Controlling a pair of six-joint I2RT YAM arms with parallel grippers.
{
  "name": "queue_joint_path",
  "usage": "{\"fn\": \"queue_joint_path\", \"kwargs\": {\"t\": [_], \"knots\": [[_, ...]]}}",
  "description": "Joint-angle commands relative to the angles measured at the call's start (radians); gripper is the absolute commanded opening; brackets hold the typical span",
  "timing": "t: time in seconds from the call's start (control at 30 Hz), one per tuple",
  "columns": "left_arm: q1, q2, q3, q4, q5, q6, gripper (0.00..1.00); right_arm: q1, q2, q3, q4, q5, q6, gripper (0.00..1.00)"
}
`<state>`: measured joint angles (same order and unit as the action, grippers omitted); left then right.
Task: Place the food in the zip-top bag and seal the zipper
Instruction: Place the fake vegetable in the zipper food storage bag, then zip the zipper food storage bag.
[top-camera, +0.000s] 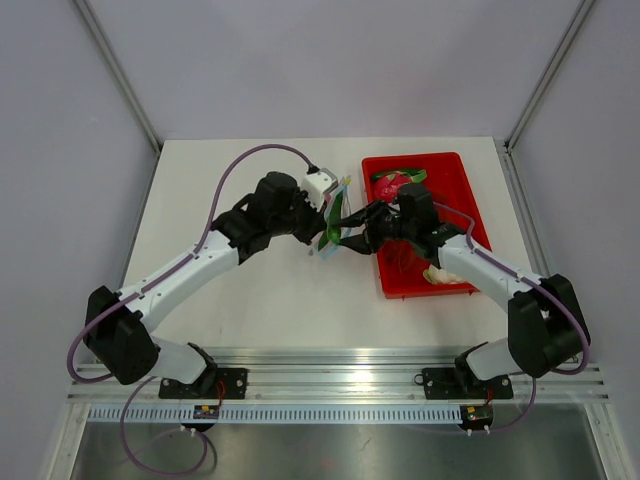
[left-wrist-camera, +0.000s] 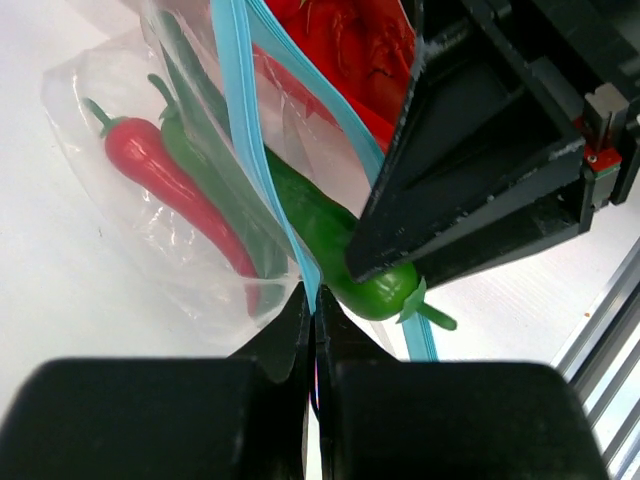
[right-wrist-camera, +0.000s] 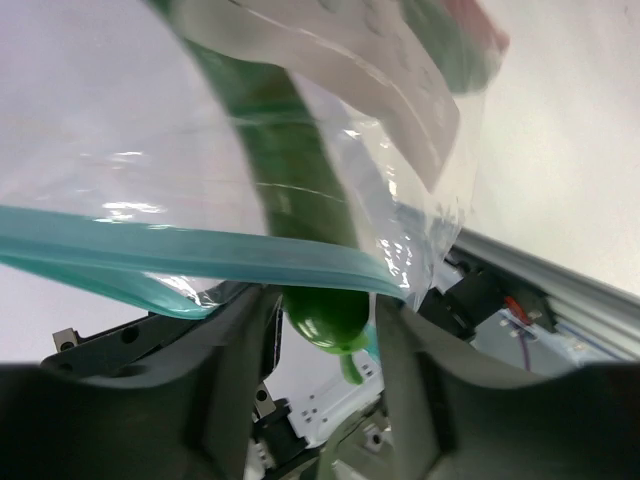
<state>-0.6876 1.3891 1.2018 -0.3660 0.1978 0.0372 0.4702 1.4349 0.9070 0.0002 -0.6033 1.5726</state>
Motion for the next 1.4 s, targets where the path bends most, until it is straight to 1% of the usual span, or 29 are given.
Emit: {"fn": "queue_joint_path", "kwargs": {"t": [0.0,0.13,0.23,0.27,0.33,0.37,0.47,0.5,0.53,0.63,0.67,0.73,0.8,0.83,0.93,1.0,1.07,1.13,1.23,1.27,1.33,1.37], "knots": [[-0.009,-0.029,0.005,0.024,0.034,0.007,0.00,-0.001,-0.014,0.104,-0.119,0.077,-0.135,0.57],[-0.009,-0.015,0.013,0.024,0.038,-0.005,0.00,0.001,-0.037,0.144,-0.190,0.086,-0.206,0.60],[-0.009,0.002,0.025,0.018,0.040,-0.016,0.00,0.001,-0.044,0.164,-0.226,0.071,-0.258,0.60],[-0.009,0.010,0.034,0.013,0.038,-0.019,0.00,0.001,-0.048,0.177,-0.264,0.073,-0.296,0.59],[-0.009,0.021,0.041,0.007,0.043,-0.022,0.00,0.001,-0.068,0.184,-0.301,0.091,-0.335,0.56],[-0.007,0.030,0.045,0.003,0.045,-0.023,0.00,-0.001,-0.077,0.193,-0.343,0.102,-0.376,0.51],[-0.007,0.040,0.065,-0.017,0.048,-0.026,0.00,0.001,-0.111,0.216,-0.420,0.149,-0.456,0.42],[-0.007,0.050,0.077,-0.027,0.051,-0.026,0.00,-0.001,-0.117,0.220,-0.457,0.160,-0.497,0.35],[-0.007,0.054,0.082,-0.031,0.054,-0.025,0.00,-0.001,-0.135,0.230,-0.469,0.177,-0.519,0.33],[-0.006,0.074,0.105,-0.053,0.058,-0.026,0.00,0.001,-0.166,0.272,-0.563,0.256,-0.620,0.31],[-0.006,0.079,0.111,-0.059,0.061,-0.029,0.00,0.001,-0.172,0.280,-0.590,0.284,-0.643,0.32],[-0.006,0.083,0.117,-0.063,0.074,-0.031,0.00,0.001,-0.195,0.286,-0.644,0.353,-0.698,0.44],[-0.006,0.088,0.122,-0.060,0.077,-0.031,0.00,0.001,-0.202,0.285,-0.664,0.379,-0.736,0.52],[-0.006,0.093,0.127,-0.062,0.077,-0.031,0.00,0.001,-0.192,0.286,-0.674,0.387,-0.746,0.62],[-0.006,0.099,0.131,-0.067,0.078,-0.033,0.00,0.027,-0.173,0.291,-0.672,0.373,-0.769,0.75],[-0.006,0.102,0.133,-0.067,0.080,-0.031,0.00,0.047,-0.163,0.293,-0.651,0.375,-0.775,0.80],[-0.006,0.105,0.134,-0.070,0.083,-0.031,0.00,0.068,-0.156,0.299,-0.626,0.372,-0.778,0.81],[-0.007,0.105,0.134,-0.070,0.088,-0.033,0.00,0.079,-0.140,0.306,-0.620,0.373,-0.772,0.81],[-0.006,0.106,0.137,-0.074,0.091,-0.033,0.00,0.084,-0.113,0.317,-0.582,0.361,-0.758,0.77],[-0.006,0.106,0.137,-0.080,0.091,-0.031,0.00,0.085,-0.099,0.325,-0.594,0.372,-0.769,0.69],[-0.006,0.105,0.136,-0.083,0.088,-0.031,0.00,0.087,-0.048,0.343,-0.608,0.396,-0.781,0.60],[-0.006,0.105,0.137,-0.085,0.088,-0.033,0.00,0.087,-0.030,0.346,-0.611,0.396,-0.796,0.54]]}}
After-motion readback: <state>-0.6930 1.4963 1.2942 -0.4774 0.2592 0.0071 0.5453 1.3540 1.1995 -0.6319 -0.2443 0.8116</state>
